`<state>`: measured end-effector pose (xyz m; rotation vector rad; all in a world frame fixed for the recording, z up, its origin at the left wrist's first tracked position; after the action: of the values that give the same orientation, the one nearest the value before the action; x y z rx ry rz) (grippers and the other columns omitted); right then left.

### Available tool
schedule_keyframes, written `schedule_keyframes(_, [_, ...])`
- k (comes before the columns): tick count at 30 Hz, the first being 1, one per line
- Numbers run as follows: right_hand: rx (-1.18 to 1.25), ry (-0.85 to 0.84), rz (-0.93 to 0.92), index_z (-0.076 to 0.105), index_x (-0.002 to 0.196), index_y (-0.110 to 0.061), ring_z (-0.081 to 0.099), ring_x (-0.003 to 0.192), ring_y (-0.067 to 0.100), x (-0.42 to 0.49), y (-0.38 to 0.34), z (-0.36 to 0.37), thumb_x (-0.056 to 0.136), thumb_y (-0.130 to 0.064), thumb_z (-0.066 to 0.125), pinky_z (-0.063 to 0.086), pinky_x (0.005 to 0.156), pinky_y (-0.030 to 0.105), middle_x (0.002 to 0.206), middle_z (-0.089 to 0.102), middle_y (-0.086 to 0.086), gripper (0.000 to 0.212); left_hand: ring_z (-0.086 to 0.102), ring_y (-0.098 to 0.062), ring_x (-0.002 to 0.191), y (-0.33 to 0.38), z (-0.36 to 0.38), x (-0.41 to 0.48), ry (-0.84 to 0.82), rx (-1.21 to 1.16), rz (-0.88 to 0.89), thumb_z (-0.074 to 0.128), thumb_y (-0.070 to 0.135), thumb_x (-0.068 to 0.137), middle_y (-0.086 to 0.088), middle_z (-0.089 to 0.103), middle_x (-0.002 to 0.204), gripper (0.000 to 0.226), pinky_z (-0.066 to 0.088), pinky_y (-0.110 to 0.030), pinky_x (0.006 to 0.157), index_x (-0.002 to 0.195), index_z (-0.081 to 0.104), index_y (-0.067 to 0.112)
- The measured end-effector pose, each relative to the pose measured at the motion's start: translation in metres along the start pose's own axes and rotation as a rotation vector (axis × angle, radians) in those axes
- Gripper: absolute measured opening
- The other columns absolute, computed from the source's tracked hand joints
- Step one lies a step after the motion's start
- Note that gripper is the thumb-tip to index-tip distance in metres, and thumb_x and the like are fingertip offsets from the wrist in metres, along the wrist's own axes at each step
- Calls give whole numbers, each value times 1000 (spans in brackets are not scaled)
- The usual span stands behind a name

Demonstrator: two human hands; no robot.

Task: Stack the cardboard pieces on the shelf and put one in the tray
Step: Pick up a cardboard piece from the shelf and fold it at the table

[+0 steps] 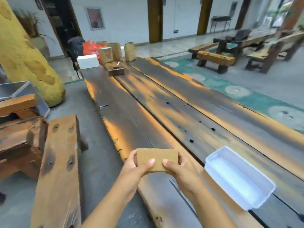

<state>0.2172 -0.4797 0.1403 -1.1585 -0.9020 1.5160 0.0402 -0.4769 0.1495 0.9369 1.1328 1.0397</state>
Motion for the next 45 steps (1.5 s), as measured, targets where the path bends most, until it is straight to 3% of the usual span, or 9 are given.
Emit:
schedule_keyframes(3, [42,108,0,58,118,-2,67,91,19,-1,-3,-21,73,-10,72,55,84,36,100,69,12,48,67,-23,116,-4,19,26,-69,35,-21,86,33,59,-10,69,123,78,53,-42,102,128,54,17])
schedule_keyframes(5, [58,178,6,59,120,-2,68,95,23,-1,-2,-29,78,-9,73,56,89,38,104,71,16,45,69,-20,109,-7,26,43,-118,50,-41,88,34,57,-8,70,119,76,55,-37,94,124,57,19])
schedule_keyframes(9, [54,290,17,62,120,-1,66,102,30,7,-5,-33,74,-16,72,49,102,49,117,67,28,49,71,-22,105,-13,32,78,-240,66,-84,90,35,58,-10,71,117,73,57,-39,91,123,59,20])
schedule_keyframes(19, [52,693,-14,62,113,-8,70,95,25,27,-4,1,52,-33,81,56,92,44,104,72,14,68,72,-23,103,3,24,147,-619,79,-191,89,32,58,-9,74,113,73,57,-37,91,124,60,20])
schedule_keyframes(25, [-34,765,101,59,108,-10,65,89,22,10,-13,-6,52,-36,78,51,89,44,95,69,8,65,70,-25,108,0,41,161,-782,118,-239,89,31,56,-10,73,118,79,57,-39,96,129,58,22])
schedule_keyframes(31, [7,912,12,60,110,-8,68,91,23,-12,-18,-34,61,-28,75,53,95,47,103,70,14,55,72,-27,98,-11,90,145,-783,33,-298,93,26,53,-12,74,107,91,57,-44,94,135,53,14])
schedule_keyframes(36, [152,1033,-101,58,112,-8,70,105,30,-26,-12,-62,64,-23,75,56,81,33,113,71,17,53,72,-25,96,-21,140,119,-642,-210,-432,84,4,71,-19,72,112,79,58,-35,84,140,45,4])
schedule_keyframes(41, [158,1102,-157,55,110,-15,72,97,18,-33,-5,-79,62,-28,76,55,75,27,109,71,9,54,65,-38,111,-30,180,73,-564,-452,-652,73,25,79,-26,70,115,58,48,-49,105,127,60,-7])
schedule_keyframes(45, [110,1130,-147,51,106,-19,72,85,7,-31,-2,-78,62,-27,73,53,67,21,102,71,5,50,65,-43,116,-30,197,73,-560,-406,-674,73,35,82,-27,67,115,60,49,-53,104,125,61,-5])
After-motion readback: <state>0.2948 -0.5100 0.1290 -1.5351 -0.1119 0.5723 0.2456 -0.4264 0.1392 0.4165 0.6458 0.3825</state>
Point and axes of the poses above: each hand's wrist, its own x-axis towards the middle knuckle, its own z-axis out of the palm, y = z × x, the point moved 1 cm from there along x, towards the middle knuckle
